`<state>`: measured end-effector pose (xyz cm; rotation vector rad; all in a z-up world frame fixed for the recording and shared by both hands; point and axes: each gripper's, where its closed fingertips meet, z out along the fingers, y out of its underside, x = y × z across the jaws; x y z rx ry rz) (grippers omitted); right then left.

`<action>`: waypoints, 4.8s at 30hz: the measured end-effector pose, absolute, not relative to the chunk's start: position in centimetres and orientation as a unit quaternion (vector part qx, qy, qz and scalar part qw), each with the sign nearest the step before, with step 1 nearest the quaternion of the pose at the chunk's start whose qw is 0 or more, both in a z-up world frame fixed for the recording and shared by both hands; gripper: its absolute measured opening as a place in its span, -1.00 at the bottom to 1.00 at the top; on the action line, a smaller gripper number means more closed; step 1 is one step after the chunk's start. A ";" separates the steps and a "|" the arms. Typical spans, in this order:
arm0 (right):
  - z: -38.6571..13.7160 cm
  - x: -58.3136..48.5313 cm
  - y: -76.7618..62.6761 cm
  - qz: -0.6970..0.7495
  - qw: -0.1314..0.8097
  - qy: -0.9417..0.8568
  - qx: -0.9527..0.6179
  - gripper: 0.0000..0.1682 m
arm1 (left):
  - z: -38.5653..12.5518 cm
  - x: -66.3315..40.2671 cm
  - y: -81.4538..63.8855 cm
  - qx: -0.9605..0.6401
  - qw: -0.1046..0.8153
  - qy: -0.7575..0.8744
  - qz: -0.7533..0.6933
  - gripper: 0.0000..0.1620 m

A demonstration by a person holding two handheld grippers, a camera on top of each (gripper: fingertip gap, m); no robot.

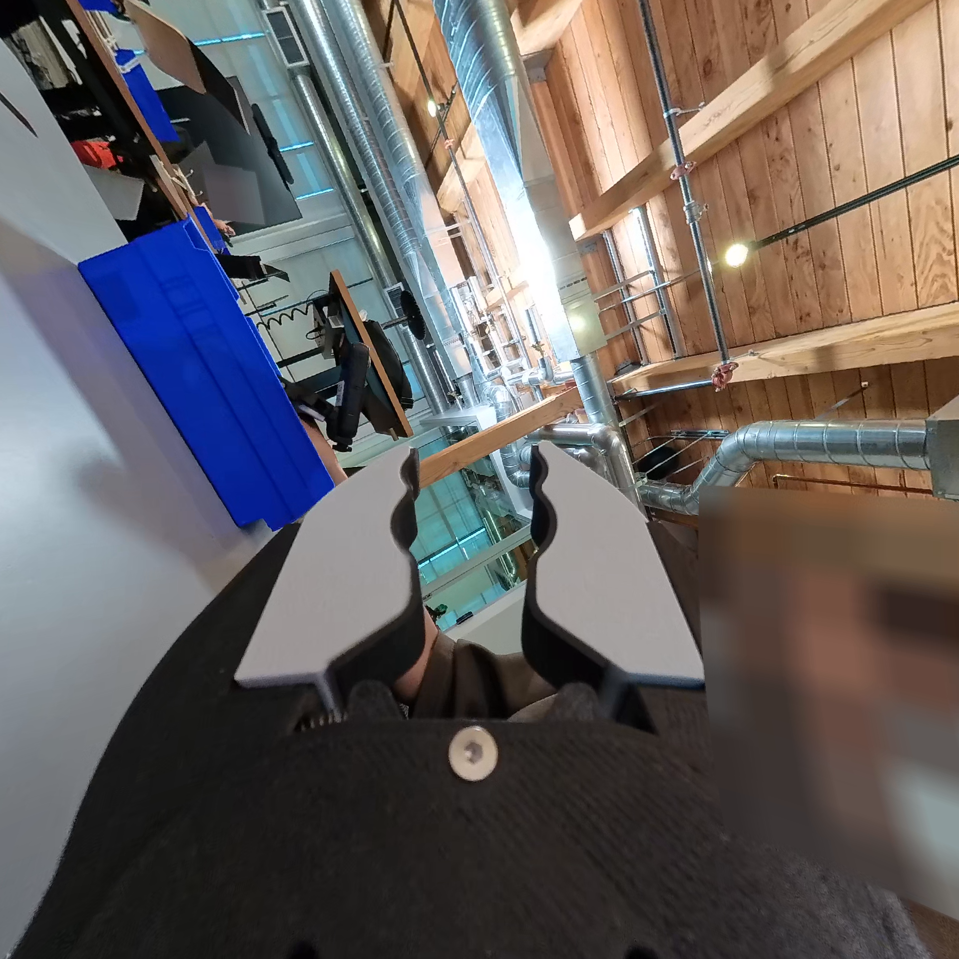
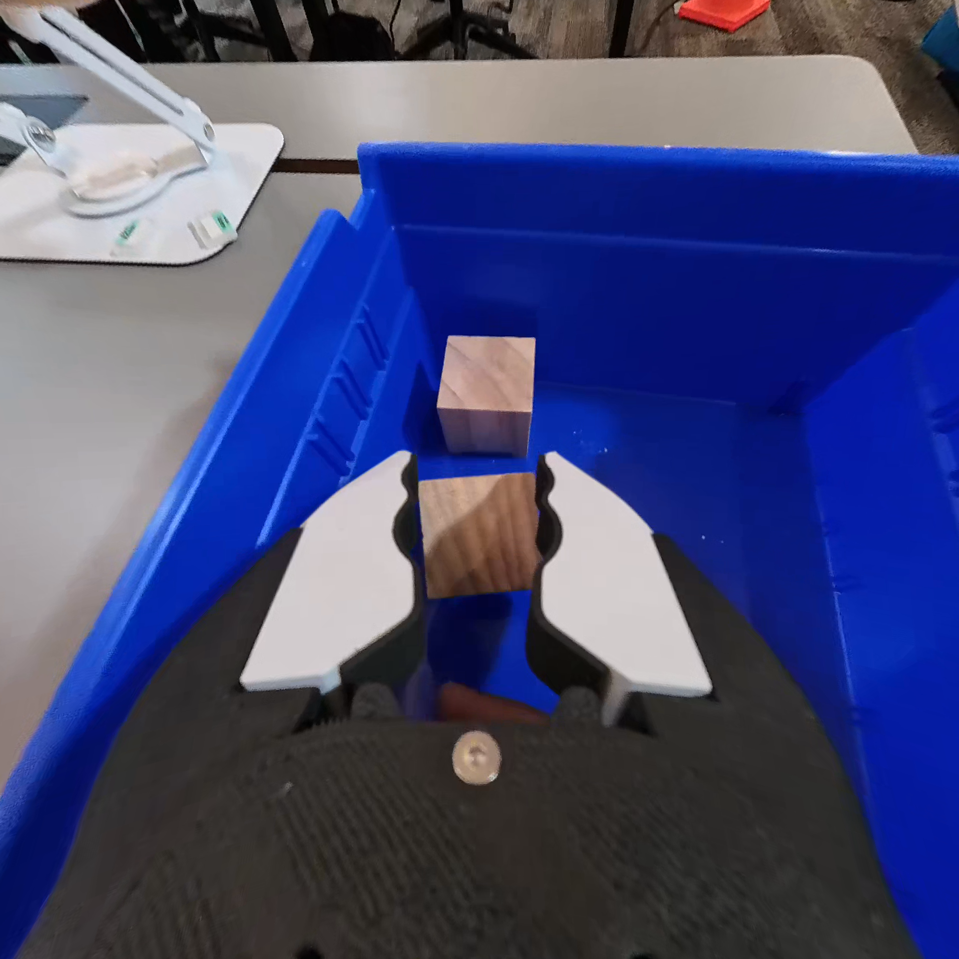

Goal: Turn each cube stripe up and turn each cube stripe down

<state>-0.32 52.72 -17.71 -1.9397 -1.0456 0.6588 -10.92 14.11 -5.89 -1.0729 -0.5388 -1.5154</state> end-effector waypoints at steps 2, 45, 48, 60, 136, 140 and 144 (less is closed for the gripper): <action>-18.0 0.0 52.5 0.252 0.401 -0.426 -0.771 -0.47 | -5.9 -11.0 14.1 -0.456 0.568 -0.230 -0.645 -0.49; 0.2 -6.2 19.1 0.624 0.372 -0.548 -0.415 -0.48 | -6.3 -1.9 19.4 -0.538 0.510 -0.156 -0.653 -0.73; -1.2 -6.4 19.9 0.612 0.372 -0.549 -0.430 -0.48 | -6.0 -3.9 19.3 -0.520 0.528 -0.167 -0.650 -0.86; -3.3 -6.6 20.1 0.608 0.304 -0.570 -0.462 -0.48 | -5.3 -6.7 18.5 -0.490 0.569 -0.179 -0.635 -0.92; -19.7 4.5 52.3 0.162 0.304 -0.445 -0.827 -0.82 | -6.8 -8.1 15.6 -0.499 0.571 -0.210 -0.617 -0.59; -19.0 4.4 52.4 0.175 0.310 -0.440 -0.824 -0.82 | -6.8 -8.2 15.6 -0.498 0.573 -0.211 -0.616 -0.59; -19.0 4.4 52.2 0.178 0.306 -0.443 -0.824 -0.84 | -6.9 -8.1 15.6 -0.500 0.572 -0.211 -0.615 -0.59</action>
